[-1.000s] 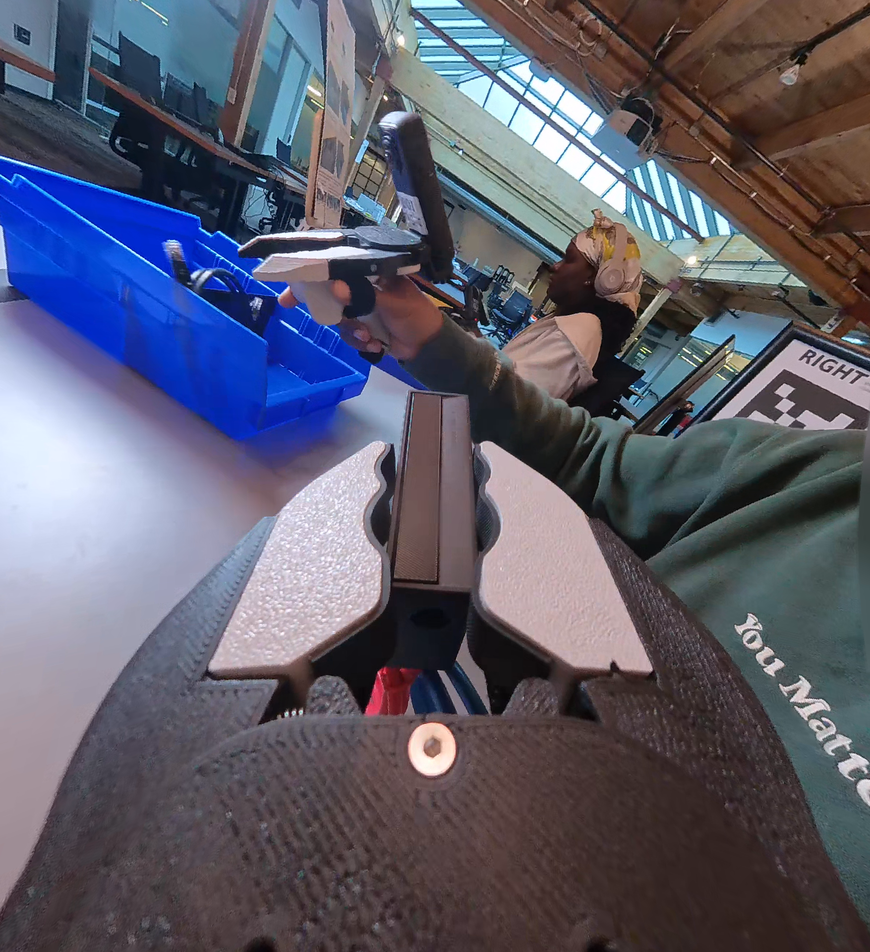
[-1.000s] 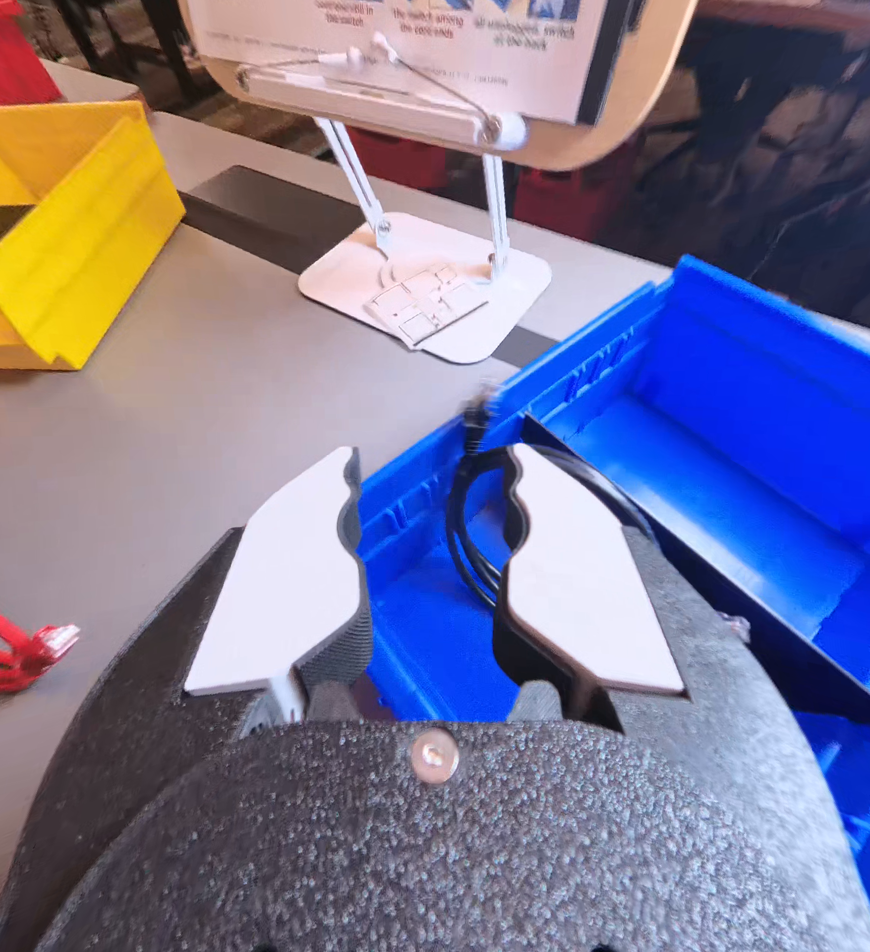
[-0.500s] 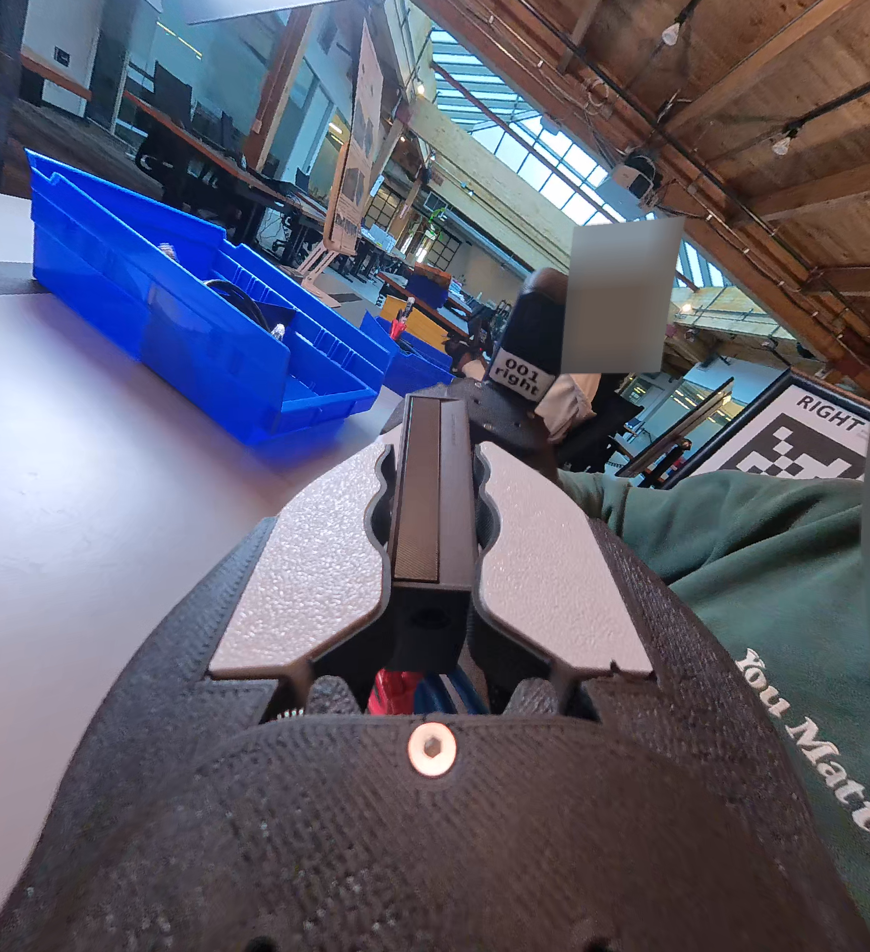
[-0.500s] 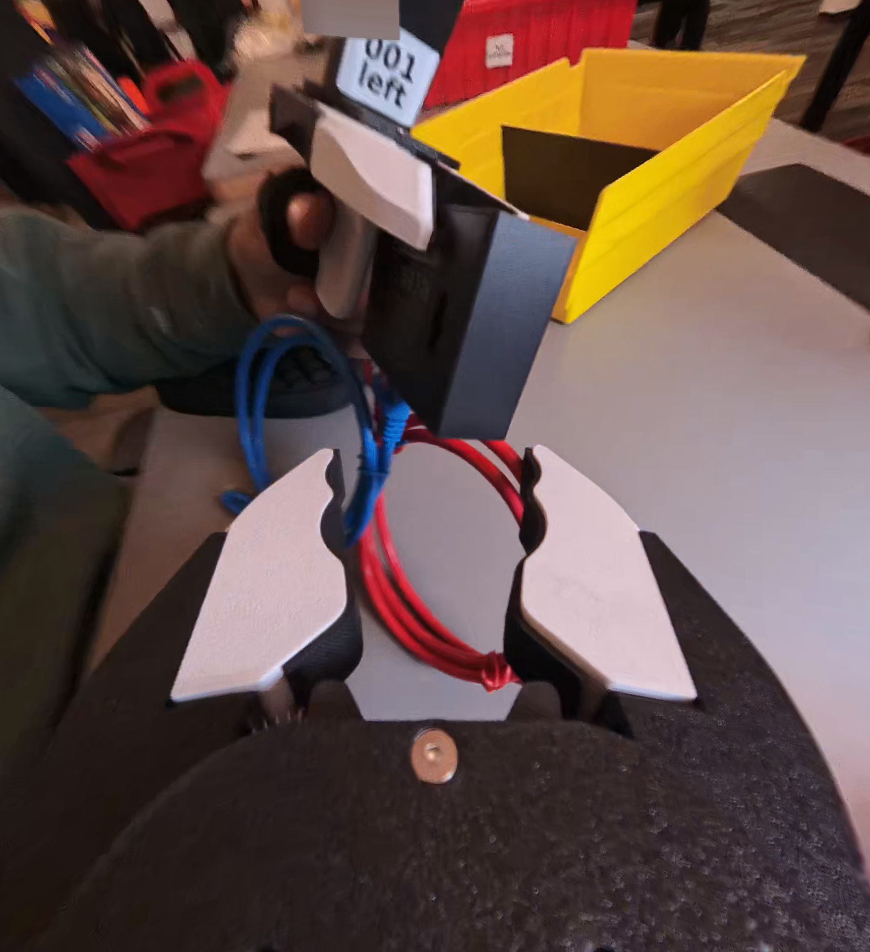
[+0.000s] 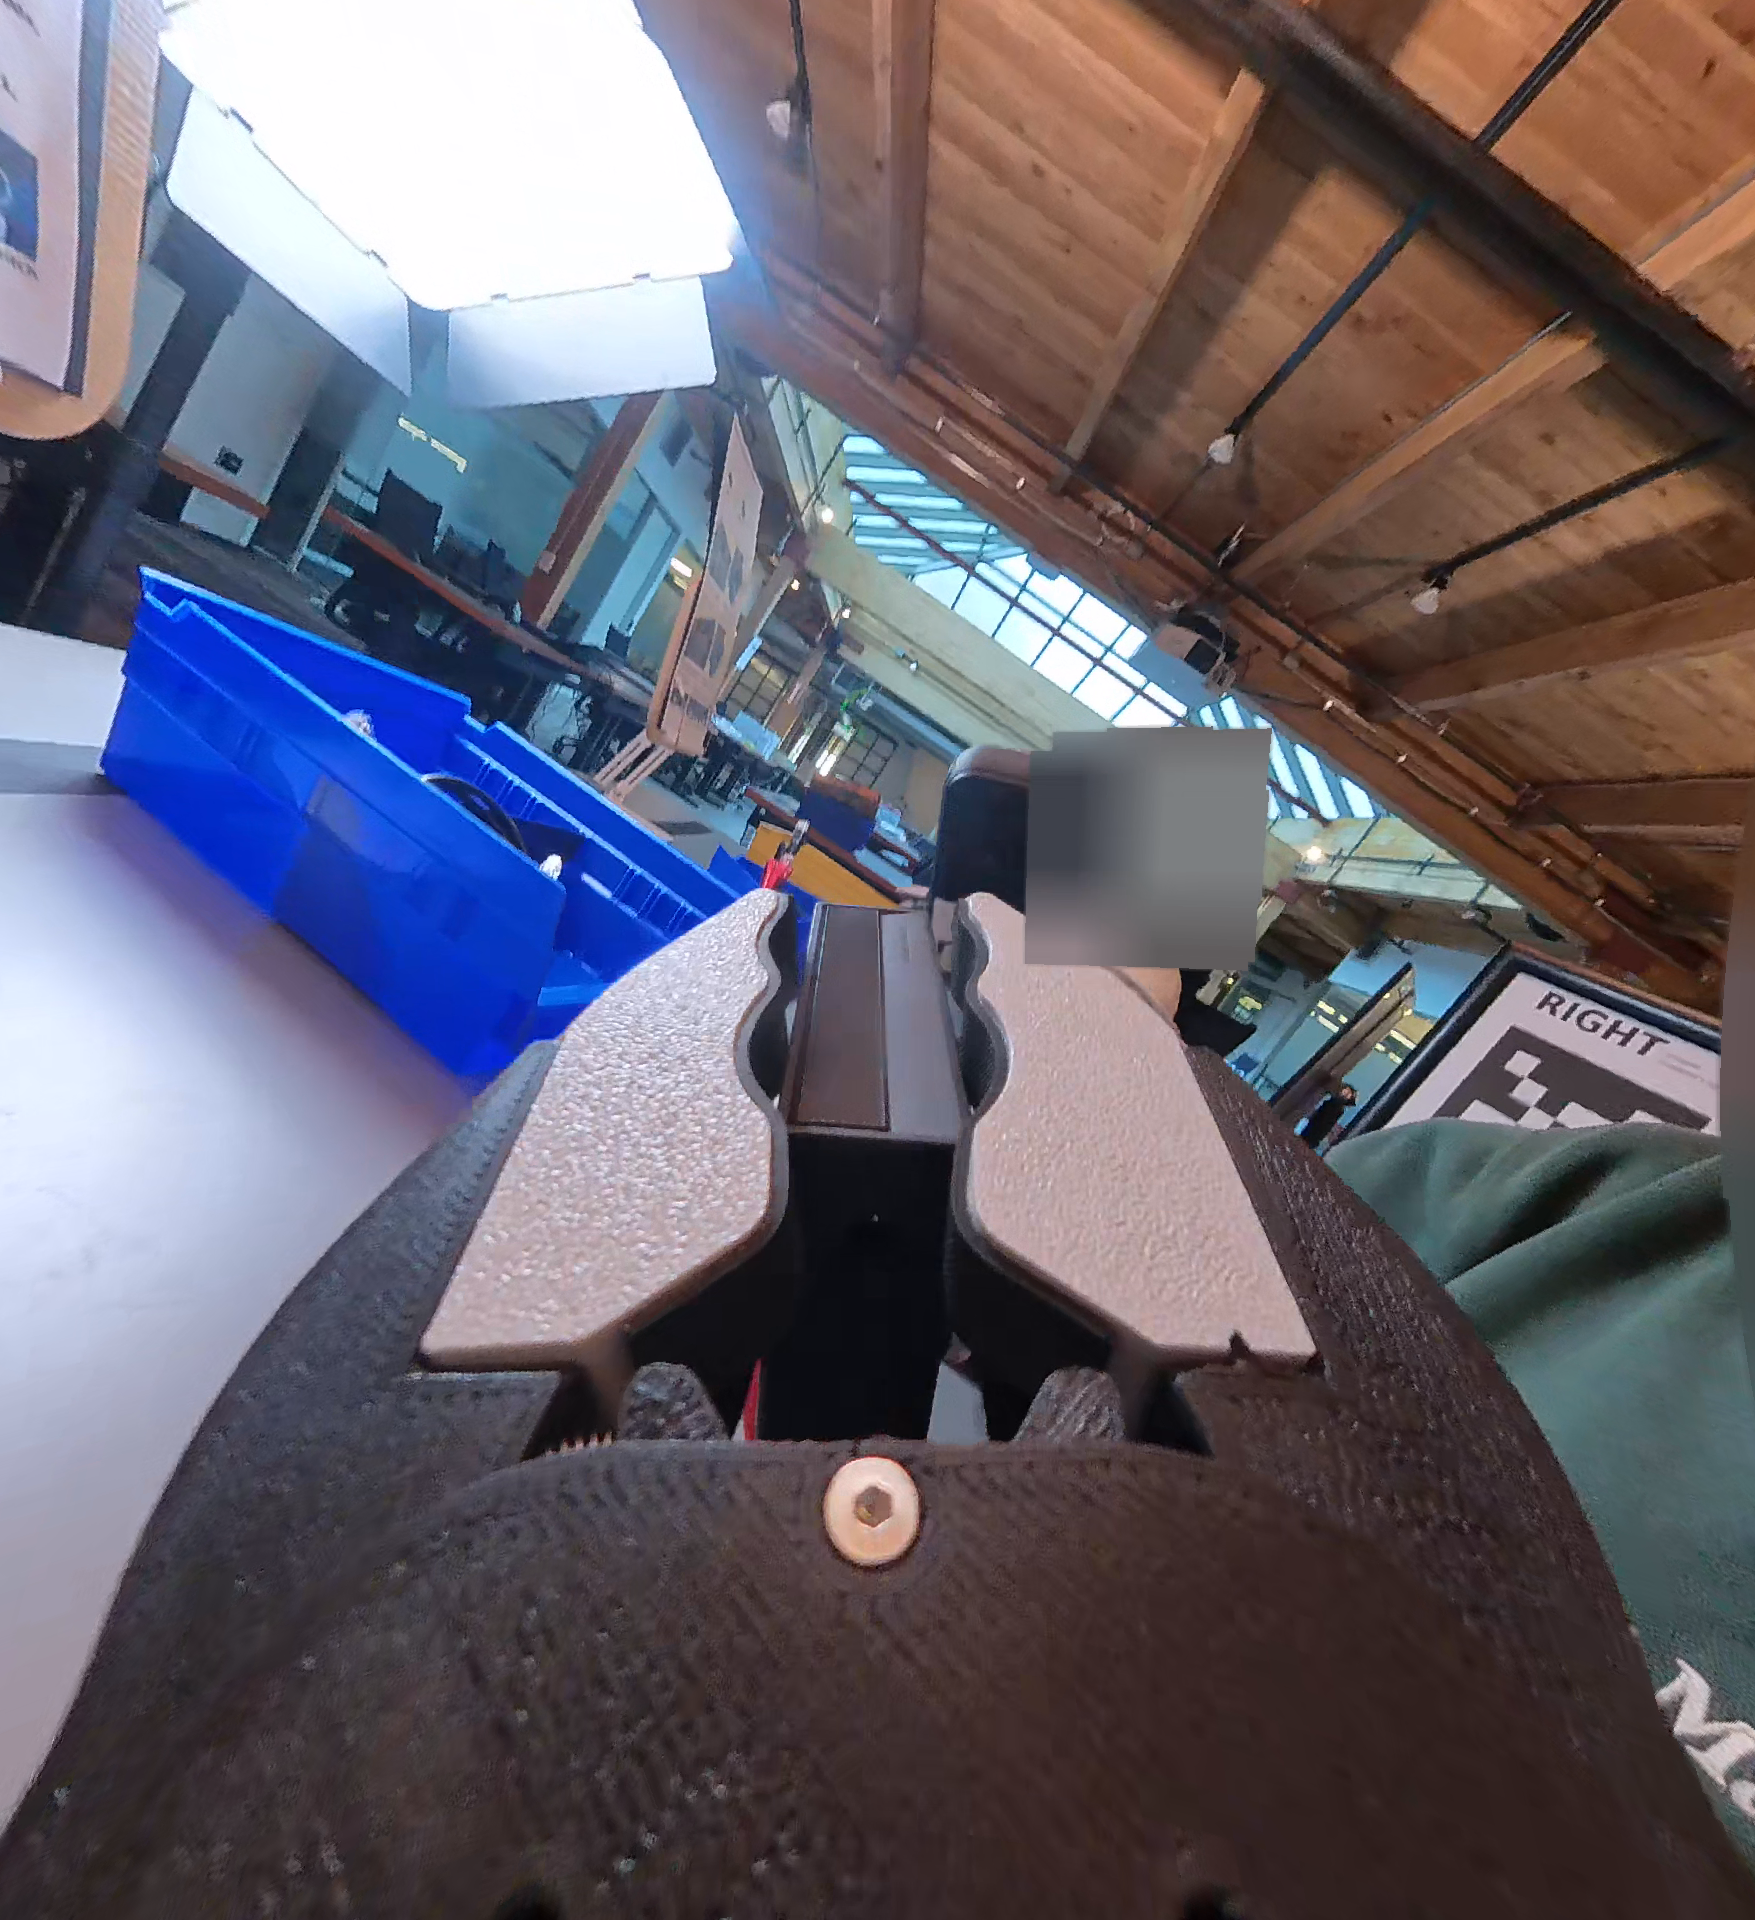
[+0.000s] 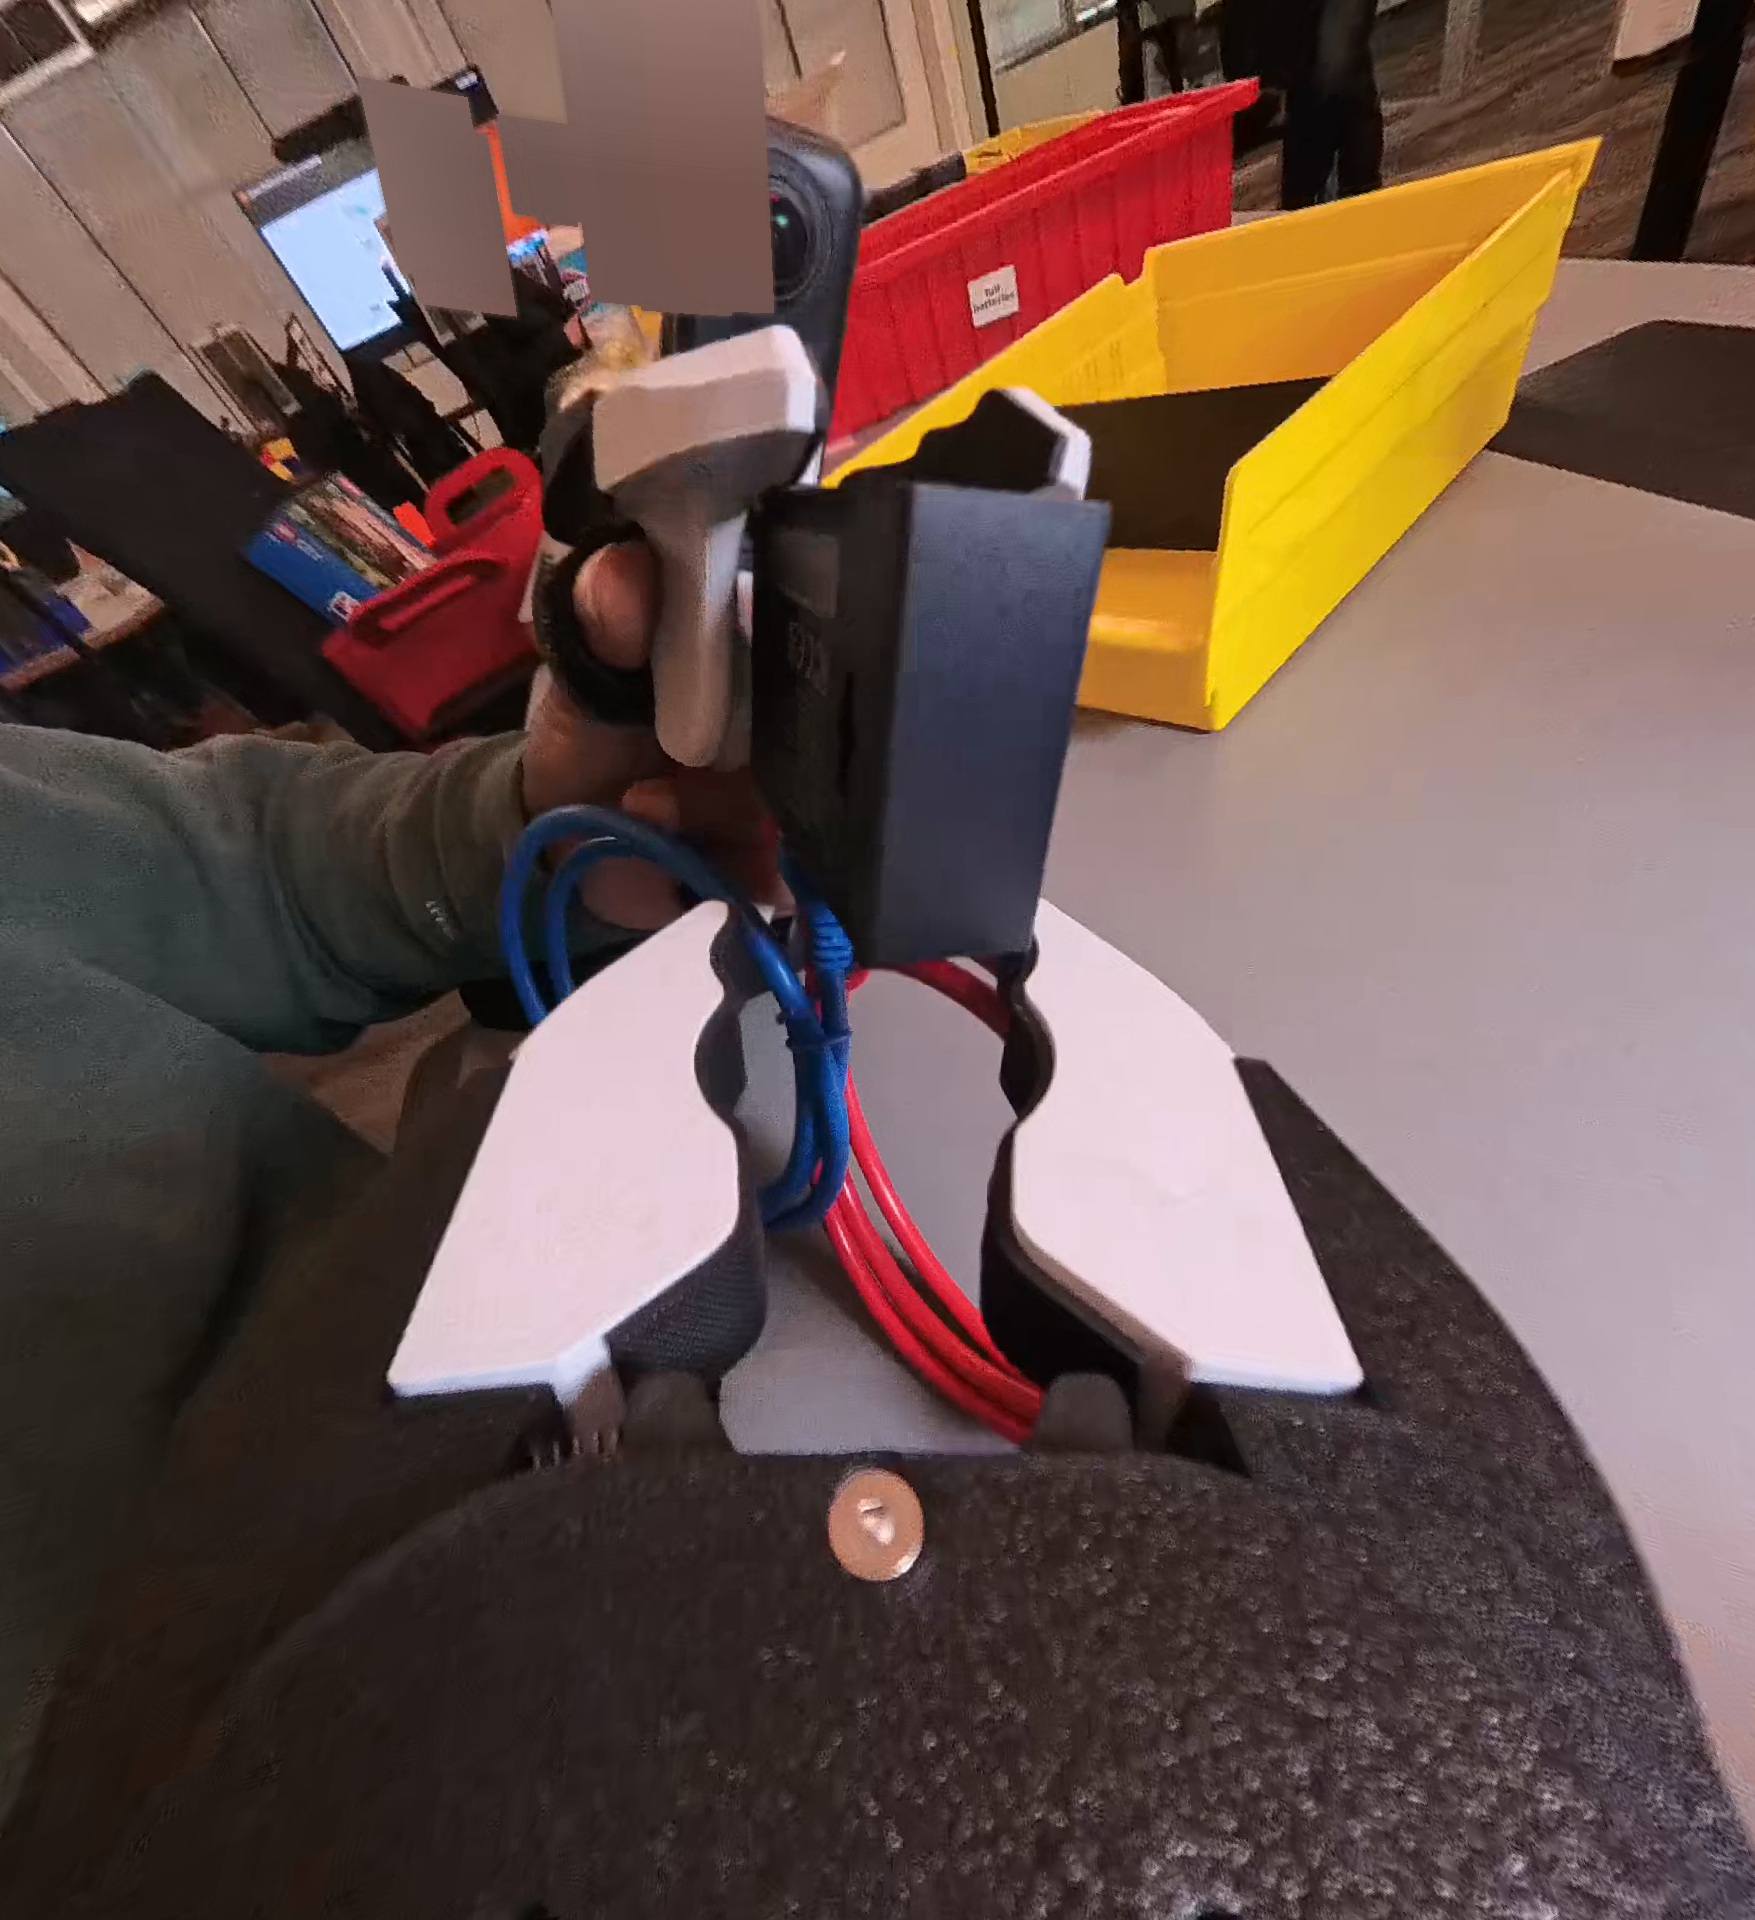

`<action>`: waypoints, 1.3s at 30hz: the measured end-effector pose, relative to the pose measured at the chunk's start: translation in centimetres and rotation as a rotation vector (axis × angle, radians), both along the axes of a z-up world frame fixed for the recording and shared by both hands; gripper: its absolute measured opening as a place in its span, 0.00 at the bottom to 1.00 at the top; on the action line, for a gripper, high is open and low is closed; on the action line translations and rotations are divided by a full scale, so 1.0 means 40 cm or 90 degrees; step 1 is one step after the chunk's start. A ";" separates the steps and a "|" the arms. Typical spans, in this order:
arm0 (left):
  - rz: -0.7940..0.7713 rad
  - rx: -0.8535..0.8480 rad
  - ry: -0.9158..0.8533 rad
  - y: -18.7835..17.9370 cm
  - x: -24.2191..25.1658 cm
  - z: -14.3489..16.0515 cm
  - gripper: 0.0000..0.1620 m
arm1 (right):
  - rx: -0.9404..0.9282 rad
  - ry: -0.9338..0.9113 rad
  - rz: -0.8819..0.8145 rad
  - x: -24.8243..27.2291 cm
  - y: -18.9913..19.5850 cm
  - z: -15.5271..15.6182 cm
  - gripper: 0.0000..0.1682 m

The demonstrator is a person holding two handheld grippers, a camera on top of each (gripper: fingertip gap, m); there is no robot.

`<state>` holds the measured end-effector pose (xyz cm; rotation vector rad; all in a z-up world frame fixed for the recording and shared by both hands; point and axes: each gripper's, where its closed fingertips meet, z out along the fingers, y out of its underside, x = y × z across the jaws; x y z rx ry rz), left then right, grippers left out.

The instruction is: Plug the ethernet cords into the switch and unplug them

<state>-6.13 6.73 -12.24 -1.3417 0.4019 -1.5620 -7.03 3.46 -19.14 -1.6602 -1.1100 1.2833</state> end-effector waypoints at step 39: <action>-0.125 0.032 0.255 -0.044 0.046 -0.117 0.18 | -0.027 -0.029 0.117 0.101 0.012 0.008 0.09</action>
